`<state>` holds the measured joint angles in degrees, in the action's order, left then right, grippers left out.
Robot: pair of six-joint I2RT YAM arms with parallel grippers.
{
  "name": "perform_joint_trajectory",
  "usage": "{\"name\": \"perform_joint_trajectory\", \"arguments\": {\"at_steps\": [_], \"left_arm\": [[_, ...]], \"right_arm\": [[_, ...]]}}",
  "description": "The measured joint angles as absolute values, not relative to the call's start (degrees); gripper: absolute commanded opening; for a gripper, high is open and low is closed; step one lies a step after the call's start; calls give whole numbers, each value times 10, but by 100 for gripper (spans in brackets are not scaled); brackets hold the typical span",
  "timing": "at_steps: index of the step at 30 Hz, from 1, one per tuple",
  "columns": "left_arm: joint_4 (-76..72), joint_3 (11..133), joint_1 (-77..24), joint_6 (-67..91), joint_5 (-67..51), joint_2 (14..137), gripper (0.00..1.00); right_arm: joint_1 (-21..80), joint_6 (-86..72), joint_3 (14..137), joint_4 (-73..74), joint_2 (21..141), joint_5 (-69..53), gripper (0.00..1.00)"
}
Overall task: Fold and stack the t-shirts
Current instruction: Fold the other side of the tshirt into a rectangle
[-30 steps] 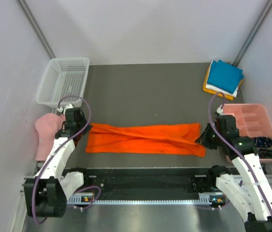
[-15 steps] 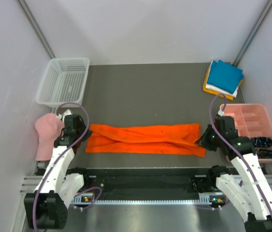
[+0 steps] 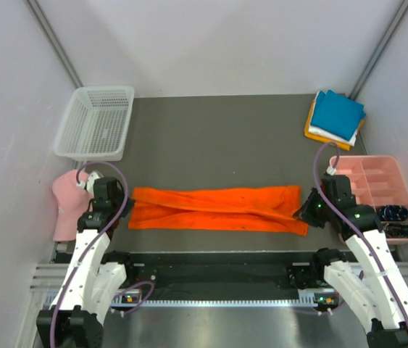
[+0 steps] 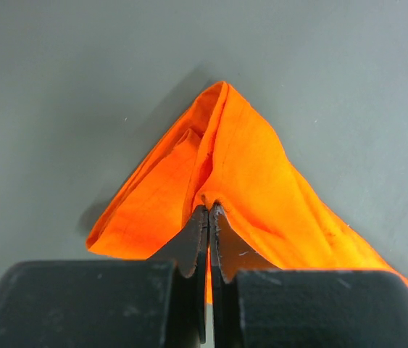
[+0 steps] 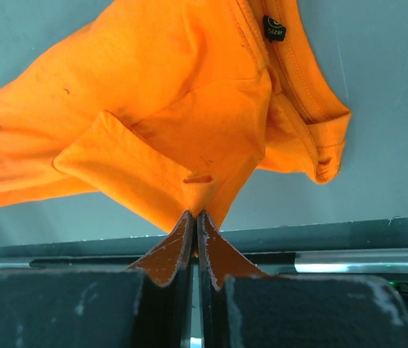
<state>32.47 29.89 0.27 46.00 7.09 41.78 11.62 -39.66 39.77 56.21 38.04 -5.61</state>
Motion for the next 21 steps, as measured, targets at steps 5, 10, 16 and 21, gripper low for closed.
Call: {"name": "perform_joint_trajectory", "arguments": {"at_steps": [5, 10, 16, 21], "left_arm": [[338, 293, 3, 481, 70, 410, 0], [352, 281, 3, 498, 66, 406, 0], [383, 271, 3, 538, 65, 365, 2], [406, 266, 3, 575, 65, 333, 7]], "right_arm": [[116, -397, 398, 562, 380, -54, 0], [116, -399, 397, 562, 380, -53, 0], [116, -403, 392, 563, 380, -52, 0], [116, -403, 389, 566, 380, -50, 0]]}}
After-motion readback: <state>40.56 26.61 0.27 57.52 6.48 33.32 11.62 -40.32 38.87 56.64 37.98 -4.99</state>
